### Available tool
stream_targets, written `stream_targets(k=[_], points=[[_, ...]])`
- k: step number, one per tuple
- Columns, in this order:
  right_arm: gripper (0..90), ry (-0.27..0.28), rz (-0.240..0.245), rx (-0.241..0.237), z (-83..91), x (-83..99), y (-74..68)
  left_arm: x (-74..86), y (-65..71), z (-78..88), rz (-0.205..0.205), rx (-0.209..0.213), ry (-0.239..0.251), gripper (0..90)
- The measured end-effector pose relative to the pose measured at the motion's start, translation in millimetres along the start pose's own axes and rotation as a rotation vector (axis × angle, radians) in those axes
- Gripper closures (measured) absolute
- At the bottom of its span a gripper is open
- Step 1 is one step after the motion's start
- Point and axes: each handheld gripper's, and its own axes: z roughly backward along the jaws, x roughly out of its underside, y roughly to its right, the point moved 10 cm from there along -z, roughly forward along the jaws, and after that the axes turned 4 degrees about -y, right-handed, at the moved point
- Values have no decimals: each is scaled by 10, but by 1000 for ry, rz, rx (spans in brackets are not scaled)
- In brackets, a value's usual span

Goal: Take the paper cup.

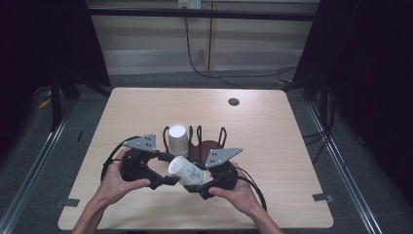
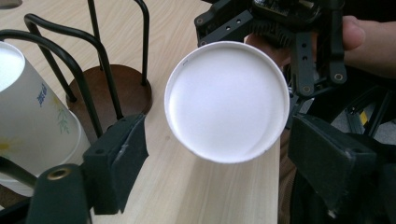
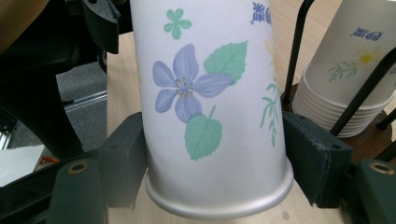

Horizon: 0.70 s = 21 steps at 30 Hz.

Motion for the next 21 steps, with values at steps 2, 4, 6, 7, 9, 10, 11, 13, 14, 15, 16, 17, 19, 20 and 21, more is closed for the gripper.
stream_targets(k=[2, 4, 6, 7, 9, 10, 11, 13, 14, 15, 16, 17, 19, 20, 21], points=[[273, -3, 2, 6, 7, 4, 12, 19, -10, -11, -6, -6, -11, 194], [273, -10, 4, 8, 19, 10, 18, 37, -23, -26, -9, -10, -17, 193], [273, -20, 8, 20, 30, 20, 36, 62, -39, -45, -7, -13, -26, 192], [273, -20, 8, 20, 30, 20, 36, 62, -39, -45, -7, -13, -26, 192], [273, -40, 16, 36, 28, 39, 43, 76, -43, -51, -8, -8, -26, 191], [273, -50, 19, 41, 26, 49, 48, 87, -55, -53, -11, -14, -32, 190], [273, -57, 16, 45, 23, 58, 53, 94, -60, -60, -10, -19, -33, 190], [273, -73, 15, 49, 18, 75, 63, 124, -73, -62, -32, -28, -53, 190], [273, -90, 18, 56, 16, 94, 77, 133, -73, -64, -37, -29, -56, 188], [273, -98, 16, 59, 15, 104, 81, 137, -73, -65, -40, -28, -53, 188], [273, -98, 16, 59, 15, 104, 81, 142, -84, -66, -45, -32, -54, 188], [273, -105, 16, 61, 15, 112, 84, 148, -93, -67, -44, -39, -56, 188], [273, -126, 18, 62, 7, 135, 93, 162, -98, -74, -50, -36, -64, 188], [273, -126, 18, 62, 7, 135, 93, 167, -103, -80, -54, -40, -65, 188], [273, -132, 14, 62, 7, 142, 93, 173, -105, -88, -53, -43, -70, 188]])
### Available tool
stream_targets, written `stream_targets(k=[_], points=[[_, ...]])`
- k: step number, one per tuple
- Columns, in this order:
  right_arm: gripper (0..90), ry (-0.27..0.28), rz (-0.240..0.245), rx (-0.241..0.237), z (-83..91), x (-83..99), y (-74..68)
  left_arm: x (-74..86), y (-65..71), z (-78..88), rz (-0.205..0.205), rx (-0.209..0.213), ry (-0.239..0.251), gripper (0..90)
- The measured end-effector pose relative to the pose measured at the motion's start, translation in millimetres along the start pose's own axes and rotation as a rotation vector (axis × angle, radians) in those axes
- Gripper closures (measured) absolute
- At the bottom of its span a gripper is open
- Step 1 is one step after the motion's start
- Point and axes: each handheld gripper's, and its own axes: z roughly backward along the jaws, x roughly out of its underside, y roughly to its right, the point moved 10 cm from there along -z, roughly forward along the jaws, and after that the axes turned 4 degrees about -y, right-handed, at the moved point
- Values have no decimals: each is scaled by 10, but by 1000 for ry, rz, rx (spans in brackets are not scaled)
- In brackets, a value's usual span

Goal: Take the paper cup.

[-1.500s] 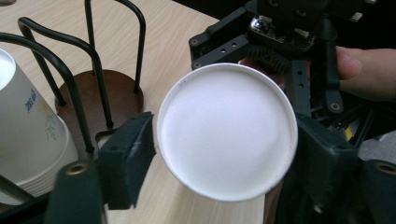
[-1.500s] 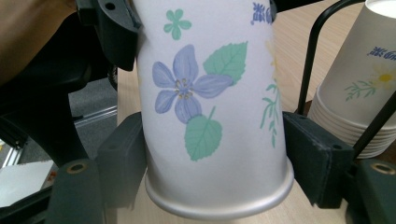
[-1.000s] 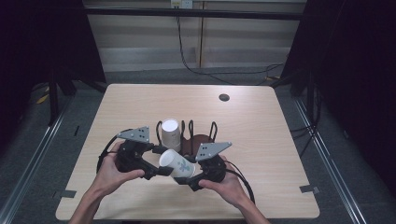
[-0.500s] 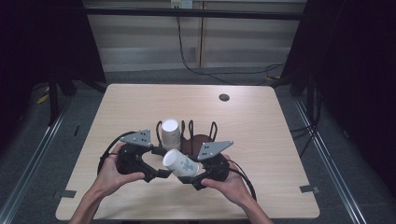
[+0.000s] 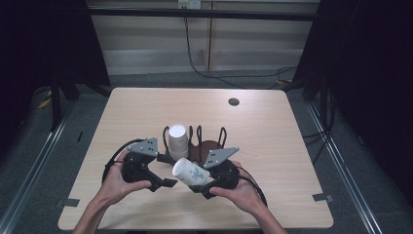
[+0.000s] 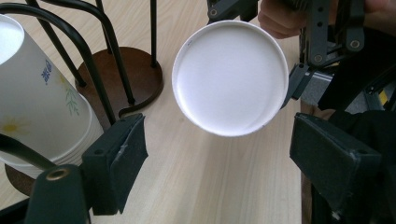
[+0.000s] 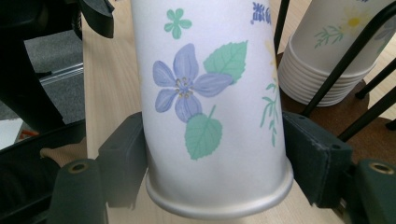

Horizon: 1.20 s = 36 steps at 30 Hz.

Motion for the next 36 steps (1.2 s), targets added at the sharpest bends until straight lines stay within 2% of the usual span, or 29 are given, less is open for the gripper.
stream_targets(k=[5, 8, 19, 21, 24, 25, 29, 33, 34, 36], points=[[274, -24, 7, 5, 6, 21, 17, 12, -9, -37, -13, -9, -16, 188], [274, -33, 6, -2, 14, 31, 16, 6, -33, -30, 1, -20, -13, 190], [277, -105, 10, 12, 33, 97, 80, 11, 15, -28, -28, -26, -24, 213], [278, -118, 14, 13, 43, 111, 90, 25, 22, -53, -44, -27, -42, 218], [278, -144, 18, 11, 50, 137, 98, 35, 42, -109, -43, -19, -55, 220], [279, -169, 20, 12, 54, 154, 104, 41, 43, -121, -47, -17, -63, 220], [280, -188, 24, 1, 68, 153, 116, 70, 60, -170, -53, -13, -90, 223], [280, -204, 25, -11, 59, 161, 112, 73, 68, -188, -53, -10, -91, 218], [280, -229, 29, -17, 37, 188, 109, 74, 70, -195, -55, -12, -89, 215], [280, -239, 31, -22, 22, 202, 102, 86, 66, -202, -60, -15, -102, 215]])
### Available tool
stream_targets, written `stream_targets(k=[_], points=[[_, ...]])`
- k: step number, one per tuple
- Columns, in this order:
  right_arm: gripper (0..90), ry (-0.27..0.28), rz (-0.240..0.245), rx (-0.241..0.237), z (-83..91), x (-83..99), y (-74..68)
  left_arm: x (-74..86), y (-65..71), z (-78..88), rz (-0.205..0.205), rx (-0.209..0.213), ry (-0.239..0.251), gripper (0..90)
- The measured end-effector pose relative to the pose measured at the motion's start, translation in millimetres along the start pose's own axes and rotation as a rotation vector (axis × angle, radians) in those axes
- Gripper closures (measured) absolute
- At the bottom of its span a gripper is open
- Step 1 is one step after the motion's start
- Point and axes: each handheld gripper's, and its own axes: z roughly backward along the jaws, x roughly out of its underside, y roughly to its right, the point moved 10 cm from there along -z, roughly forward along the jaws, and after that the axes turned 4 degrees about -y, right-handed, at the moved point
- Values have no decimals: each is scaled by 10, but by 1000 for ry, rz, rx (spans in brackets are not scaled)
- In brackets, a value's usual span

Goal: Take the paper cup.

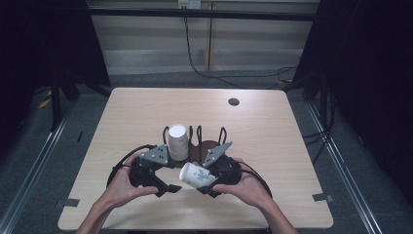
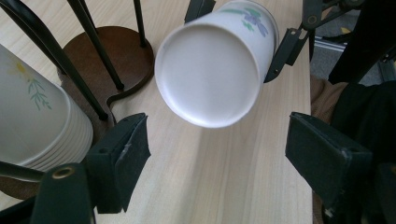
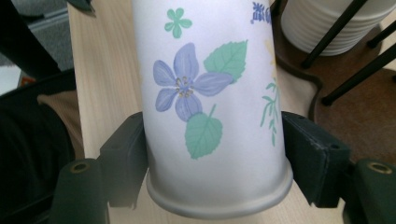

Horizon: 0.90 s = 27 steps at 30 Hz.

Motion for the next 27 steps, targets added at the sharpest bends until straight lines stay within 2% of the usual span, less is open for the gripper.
stream_targets(k=[3, 5, 10, 21, 25, 27], points=[[280, -32, 8, -11, -33, 24, -8, 17, 8, -25, -1, 6, -10, 217], [281, -67, 22, -17, -47, 39, -7, 45, 0, -47, -10, -9, -36, 220], [284, -111, 21, -20, -47, 51, -2, 80, -8, -66, -21, -18, -65, 218], [287, -172, 23, -39, -131, 111, -15, 132, 50, -137, -28, 16, -117, 218], [286, -188, 32, -48, -146, 124, -34, 133, 52, -170, -27, 10, -124, 207], [286, -205, 25, -46, -150, 140, -42, 135, 39, -192, -9, -10, -129, 163]])
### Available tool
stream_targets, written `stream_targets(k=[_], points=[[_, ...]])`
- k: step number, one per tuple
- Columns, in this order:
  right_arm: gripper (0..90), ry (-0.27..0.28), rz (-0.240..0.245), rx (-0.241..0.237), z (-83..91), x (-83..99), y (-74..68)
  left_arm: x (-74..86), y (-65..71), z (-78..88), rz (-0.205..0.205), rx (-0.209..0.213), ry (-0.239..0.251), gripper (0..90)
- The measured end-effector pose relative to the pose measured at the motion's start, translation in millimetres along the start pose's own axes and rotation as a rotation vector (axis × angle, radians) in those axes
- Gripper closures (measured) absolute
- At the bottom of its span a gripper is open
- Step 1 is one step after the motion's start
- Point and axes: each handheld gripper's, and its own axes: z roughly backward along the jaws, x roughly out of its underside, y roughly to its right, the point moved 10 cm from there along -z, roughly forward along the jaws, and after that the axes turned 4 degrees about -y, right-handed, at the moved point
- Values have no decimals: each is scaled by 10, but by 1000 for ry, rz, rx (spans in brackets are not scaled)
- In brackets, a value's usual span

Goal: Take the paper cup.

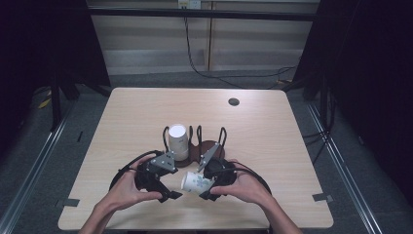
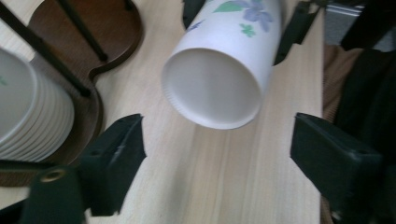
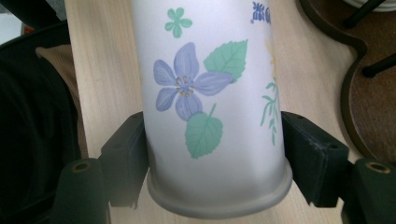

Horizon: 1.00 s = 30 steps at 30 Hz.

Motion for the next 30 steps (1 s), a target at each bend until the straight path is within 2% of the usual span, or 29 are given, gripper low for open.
stream_targets(k=[3, 8, 12, 16, 21, 26, 30], points=[[286, -9, 6, 0, -5, 5, -1, 0, 9, -32, 8, 2, -7, 178], [286, -27, 21, -5, -10, -7, -22, 0, 45, -42, -9, 25, -19, 195], [285, -37, 30, -14, -18, -30, -50, -11, 49, -62, -23, 24, -22, 210], [285, -35, 50, -36, -63, -81, -142, -5, 53, -66, -26, 37, -21, 257], [284, -35, 65, -43, -88, -120, -159, 8, 87, -82, -38, 59, -27, 289], [281, -30, 78, -50, -86, -148, -176, -5, 110, -109, -34, 79, -25, 269], [279, -28, 73, -59, -86, -154, -194, -10, 132, -115, -36, 91, -23, 285]])
